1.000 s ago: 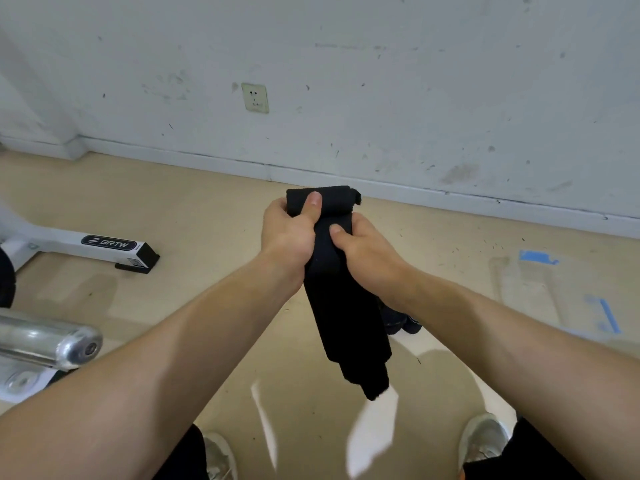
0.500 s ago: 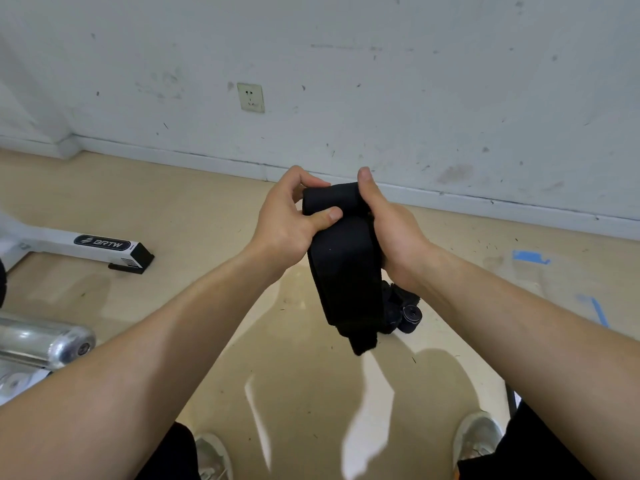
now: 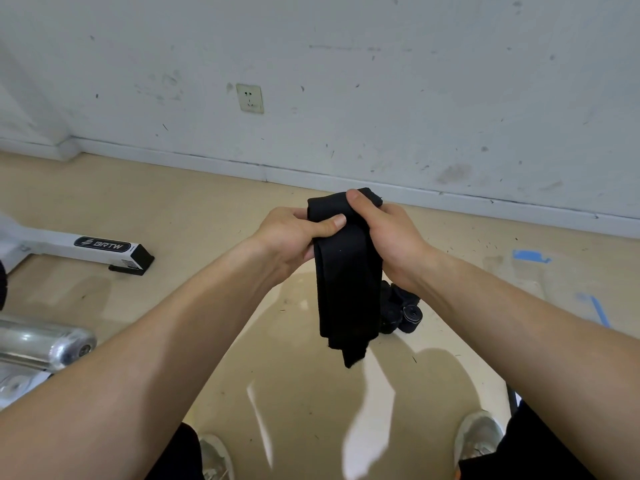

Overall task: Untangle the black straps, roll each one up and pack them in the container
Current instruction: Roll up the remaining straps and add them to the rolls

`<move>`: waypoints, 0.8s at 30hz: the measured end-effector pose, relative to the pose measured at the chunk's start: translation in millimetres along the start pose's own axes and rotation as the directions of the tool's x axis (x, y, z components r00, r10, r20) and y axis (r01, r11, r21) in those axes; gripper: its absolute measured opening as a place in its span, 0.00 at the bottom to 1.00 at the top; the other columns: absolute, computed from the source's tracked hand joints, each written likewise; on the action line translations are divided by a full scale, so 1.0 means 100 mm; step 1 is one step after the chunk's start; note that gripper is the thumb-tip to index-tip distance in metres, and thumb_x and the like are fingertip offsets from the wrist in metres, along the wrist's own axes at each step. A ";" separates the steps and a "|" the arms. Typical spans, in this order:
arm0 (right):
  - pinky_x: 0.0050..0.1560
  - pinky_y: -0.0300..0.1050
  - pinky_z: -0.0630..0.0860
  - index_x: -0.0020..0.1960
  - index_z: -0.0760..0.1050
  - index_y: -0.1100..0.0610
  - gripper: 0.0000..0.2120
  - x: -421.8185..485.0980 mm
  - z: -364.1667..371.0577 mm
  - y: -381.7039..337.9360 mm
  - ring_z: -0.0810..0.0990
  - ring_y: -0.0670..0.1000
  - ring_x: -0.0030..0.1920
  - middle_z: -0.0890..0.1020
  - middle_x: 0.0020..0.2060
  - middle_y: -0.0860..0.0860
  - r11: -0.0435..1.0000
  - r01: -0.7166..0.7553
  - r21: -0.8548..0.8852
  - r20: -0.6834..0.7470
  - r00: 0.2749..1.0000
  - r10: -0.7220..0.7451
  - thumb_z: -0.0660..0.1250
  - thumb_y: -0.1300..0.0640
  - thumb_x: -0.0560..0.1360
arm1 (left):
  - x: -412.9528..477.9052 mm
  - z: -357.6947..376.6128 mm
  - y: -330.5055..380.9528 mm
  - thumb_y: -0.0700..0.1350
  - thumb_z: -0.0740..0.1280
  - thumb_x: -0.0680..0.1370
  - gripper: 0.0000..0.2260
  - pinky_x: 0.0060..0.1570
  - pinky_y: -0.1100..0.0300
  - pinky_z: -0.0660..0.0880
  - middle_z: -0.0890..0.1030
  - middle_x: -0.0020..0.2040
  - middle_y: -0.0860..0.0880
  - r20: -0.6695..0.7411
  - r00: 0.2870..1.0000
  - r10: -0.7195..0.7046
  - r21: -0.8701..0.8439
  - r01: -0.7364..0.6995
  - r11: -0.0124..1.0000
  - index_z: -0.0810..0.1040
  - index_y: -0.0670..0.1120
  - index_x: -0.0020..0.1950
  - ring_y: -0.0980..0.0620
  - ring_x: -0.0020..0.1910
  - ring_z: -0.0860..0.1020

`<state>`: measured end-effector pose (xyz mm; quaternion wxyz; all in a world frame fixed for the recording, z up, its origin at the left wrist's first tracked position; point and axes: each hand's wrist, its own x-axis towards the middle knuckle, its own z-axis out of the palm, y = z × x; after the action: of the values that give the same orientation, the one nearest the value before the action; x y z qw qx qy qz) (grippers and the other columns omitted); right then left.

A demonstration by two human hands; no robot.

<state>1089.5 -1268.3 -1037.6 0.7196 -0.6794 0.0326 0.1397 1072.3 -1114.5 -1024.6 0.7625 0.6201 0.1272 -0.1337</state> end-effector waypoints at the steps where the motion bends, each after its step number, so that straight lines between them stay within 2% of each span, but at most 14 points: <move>1: 0.56 0.51 0.82 0.57 0.83 0.58 0.17 0.01 0.00 0.00 0.87 0.55 0.52 0.87 0.50 0.56 1.000 0.006 0.010 0.007 1.000 -0.006 0.66 0.46 0.81 | 0.01 0.00 0.00 0.35 0.74 0.76 0.09 0.46 0.61 0.83 0.87 0.52 0.42 0.003 1.000 -0.002 -0.001 0.002 1.000 0.83 0.37 0.56 0.48 0.49 0.87; 5: 0.59 0.51 0.81 0.60 0.81 0.60 0.16 0.03 -0.02 0.06 0.86 0.55 0.55 0.87 0.53 0.56 0.999 0.053 0.001 0.060 0.997 -0.053 0.64 0.49 0.83 | -0.01 -0.02 0.04 0.35 0.75 0.76 0.13 0.49 0.62 0.83 0.87 0.54 0.41 0.035 0.999 0.008 0.033 -0.009 0.999 0.82 0.36 0.59 0.48 0.51 0.87; 8: 0.59 0.51 0.81 0.59 0.80 0.60 0.13 0.02 -0.03 0.06 0.86 0.55 0.55 0.86 0.53 0.57 0.997 0.077 -0.016 0.056 0.996 -0.076 0.64 0.53 0.84 | -0.05 -0.01 0.09 0.45 0.74 0.77 0.13 0.46 0.64 0.82 0.88 0.50 0.43 0.055 0.998 -0.017 -0.018 0.018 1.000 0.83 0.37 0.56 0.51 0.48 0.87; 10: 0.59 0.52 0.81 0.61 0.79 0.60 0.13 0.02 -0.03 0.06 0.86 0.55 0.55 0.86 0.54 0.57 0.996 0.080 -0.029 0.056 0.995 -0.078 0.64 0.53 0.83 | -0.06 0.00 0.10 0.50 0.72 0.79 0.14 0.44 0.64 0.83 0.88 0.46 0.45 0.008 1.000 -0.024 -0.043 0.024 0.999 0.84 0.39 0.52 0.51 0.45 0.87; 12: 0.57 0.52 0.81 0.62 0.79 0.58 0.13 0.00 -0.02 0.07 0.86 0.55 0.55 0.86 0.54 0.56 0.996 0.070 -0.047 0.057 0.996 -0.067 0.65 0.51 0.83 | -0.05 0.00 0.07 0.48 0.73 0.79 0.13 0.43 0.63 0.82 0.88 0.47 0.44 -0.033 0.999 -0.015 -0.059 0.013 0.998 0.84 0.37 0.53 0.50 0.45 0.87; 16: 0.43 0.43 0.81 0.60 0.81 0.55 0.15 -0.07 -0.02 0.05 0.87 0.49 0.49 0.88 0.50 0.50 0.999 -0.001 -0.047 0.064 0.998 0.004 0.67 0.46 0.80 | -0.03 -0.03 0.04 0.45 0.74 0.78 0.13 0.46 0.59 0.84 0.87 0.52 0.40 -0.075 0.997 0.033 -0.038 -0.036 0.999 0.83 0.35 0.56 0.46 0.49 0.87; 19: 0.41 0.42 0.81 0.57 0.82 0.57 0.18 -0.12 -0.02 0.01 0.88 0.48 0.46 0.88 0.47 0.51 0.998 -0.063 0.011 0.069 0.996 0.062 0.68 0.44 0.79 | -0.01 -0.05 0.03 0.43 0.75 0.78 0.10 0.49 0.56 0.84 0.87 0.51 0.41 -0.129 0.985 0.110 0.030 -0.107 0.994 0.84 0.38 0.55 0.44 0.49 0.87; 21: 0.41 0.42 0.82 0.56 0.83 0.59 0.20 -0.12 -0.01 -0.03 0.88 0.50 0.44 0.88 0.46 0.53 0.992 -0.110 0.063 0.067 0.992 0.106 0.68 0.42 0.79 | 0.00 -0.06 0.01 0.43 0.76 0.77 0.10 0.53 0.52 0.84 0.87 0.51 0.43 -0.159 0.971 0.176 0.137 -0.155 0.978 0.84 0.41 0.56 0.45 0.50 0.87; 22: 0.40 0.42 0.82 0.57 0.83 0.59 0.21 -0.13 -0.01 -0.05 0.88 0.51 0.44 0.88 0.46 0.54 0.987 -0.130 0.092 0.067 0.990 0.124 0.67 0.41 0.79 | 0.00 -0.05 -0.01 0.43 0.77 0.76 0.10 0.52 0.53 0.83 0.87 0.52 0.44 -0.164 0.964 0.211 0.190 -0.180 0.965 0.84 0.44 0.57 0.47 0.49 0.87; 24: 0.43 0.44 0.83 0.58 0.82 0.59 0.22 -0.13 0.00 -0.08 0.88 0.54 0.48 0.88 0.49 0.56 0.979 -0.155 0.133 0.076 0.986 0.146 0.64 0.41 0.81 | 0.00 -0.03 -0.02 0.42 0.77 0.76 0.11 0.44 0.62 0.81 0.86 0.52 0.48 -0.168 0.942 0.291 0.279 -0.238 0.930 0.82 0.48 0.56 0.54 0.48 0.85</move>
<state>1079.3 -1270.3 -1026.6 0.7532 -0.6183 0.0699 0.2134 1071.2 -1112.3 -1027.0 0.6704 0.7347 0.1021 0.0205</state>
